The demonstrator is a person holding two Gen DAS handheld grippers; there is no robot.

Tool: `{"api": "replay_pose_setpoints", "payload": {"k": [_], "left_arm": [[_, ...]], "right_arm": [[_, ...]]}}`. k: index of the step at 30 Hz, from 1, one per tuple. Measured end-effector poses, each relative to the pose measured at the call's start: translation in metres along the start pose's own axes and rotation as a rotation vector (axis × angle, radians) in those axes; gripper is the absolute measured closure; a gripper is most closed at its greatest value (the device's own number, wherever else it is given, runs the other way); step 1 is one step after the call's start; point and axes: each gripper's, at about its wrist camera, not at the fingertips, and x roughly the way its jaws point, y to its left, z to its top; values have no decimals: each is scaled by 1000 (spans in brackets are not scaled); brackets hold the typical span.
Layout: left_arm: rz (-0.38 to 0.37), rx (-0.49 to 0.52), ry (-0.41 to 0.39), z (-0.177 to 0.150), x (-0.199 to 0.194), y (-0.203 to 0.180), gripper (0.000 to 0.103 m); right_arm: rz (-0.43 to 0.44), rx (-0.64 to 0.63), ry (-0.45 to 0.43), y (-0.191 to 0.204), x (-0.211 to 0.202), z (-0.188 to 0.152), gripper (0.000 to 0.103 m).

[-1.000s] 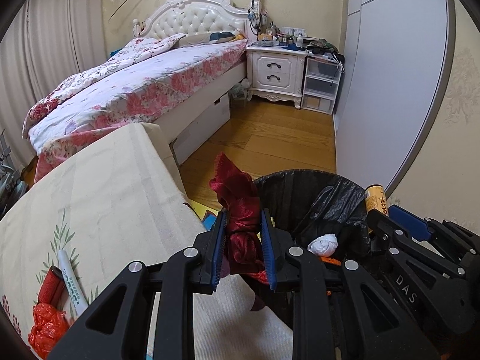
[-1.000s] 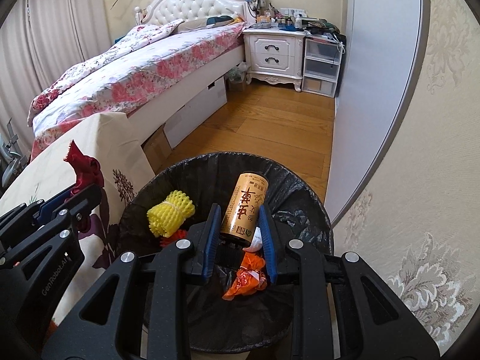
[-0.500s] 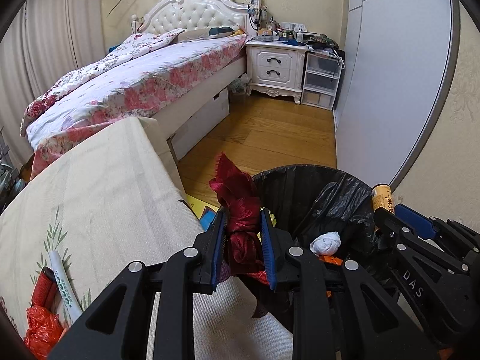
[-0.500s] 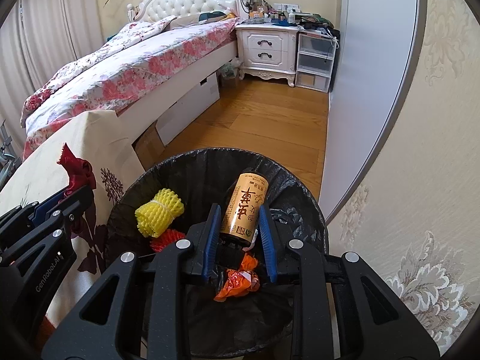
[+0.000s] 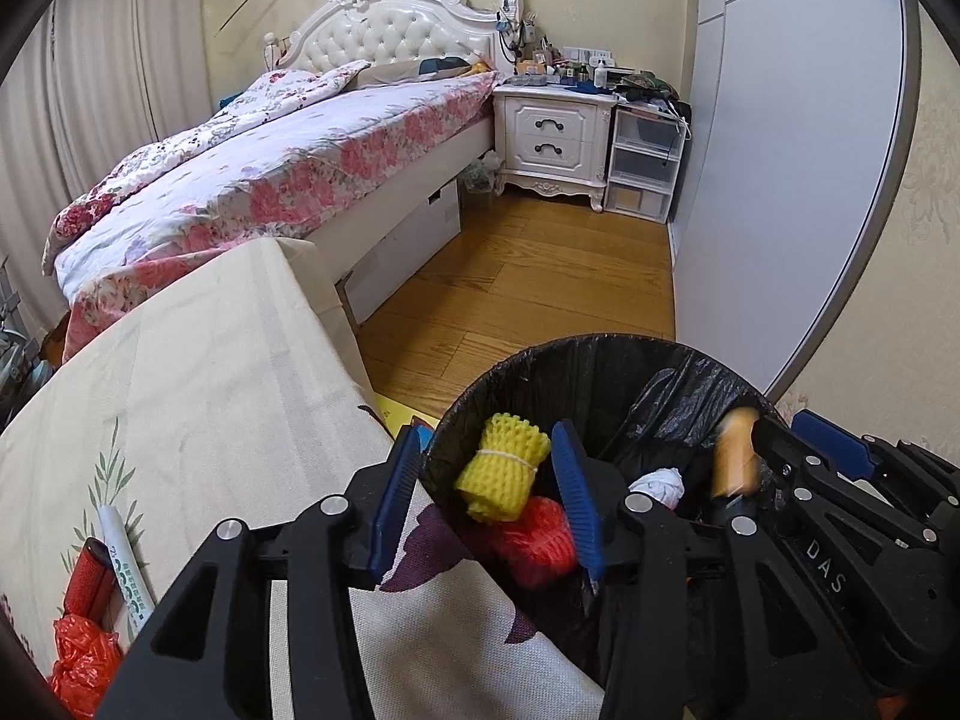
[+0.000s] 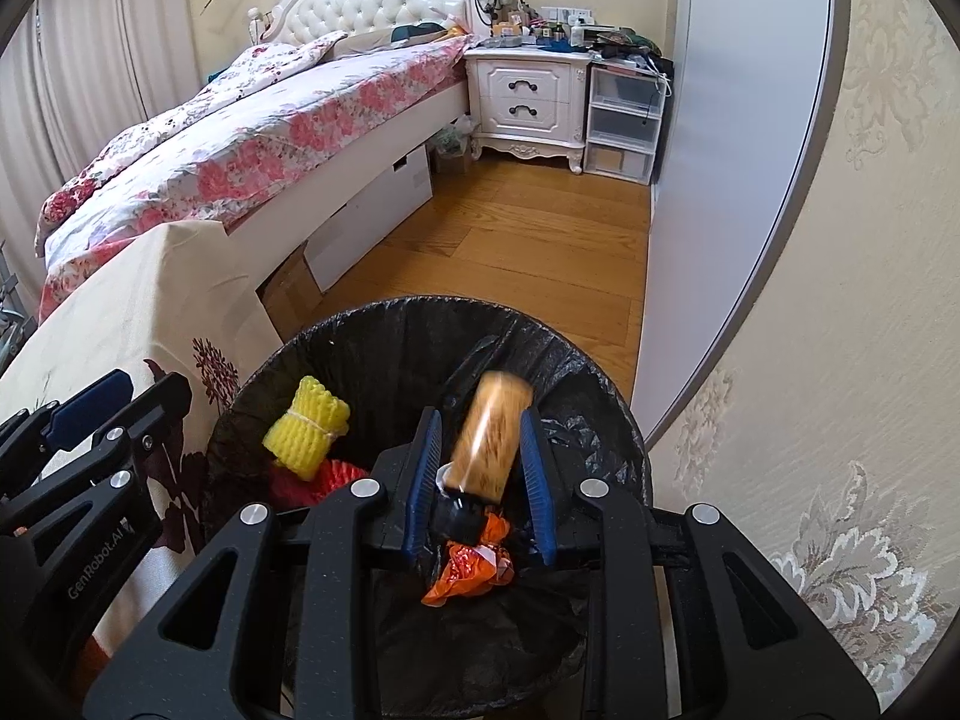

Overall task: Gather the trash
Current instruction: 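Move both tools back over the trash on the table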

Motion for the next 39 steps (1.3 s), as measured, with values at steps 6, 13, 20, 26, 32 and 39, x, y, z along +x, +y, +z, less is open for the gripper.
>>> {"api": "replay_pose_setpoints", "payload": {"k": [6, 13, 20, 26, 32, 39], "left_arm": [[4, -9, -11, 0, -3, 1, 42], [15, -20, -25, 0, -14, 6, 36], [30, -39, -51, -7, -44, 22, 35], [65, -86, -63, -21, -72, 50, 34], [120, -141, -65, -47, -100, 86, 33], [200, -217, -48, -84, -127, 133, 33]], "right_arm": [[-15, 6, -16, -1, -3, 1, 63], [-20, 7, -36, 0, -13, 1, 54], [-8, -13, -58, 9, -30, -2, 49], [24, -41, -57, 22, -45, -13, 48], [63, -99, -44, 49, -59, -30, 48], [129, -177, -22, 88, -73, -52, 48]]}}
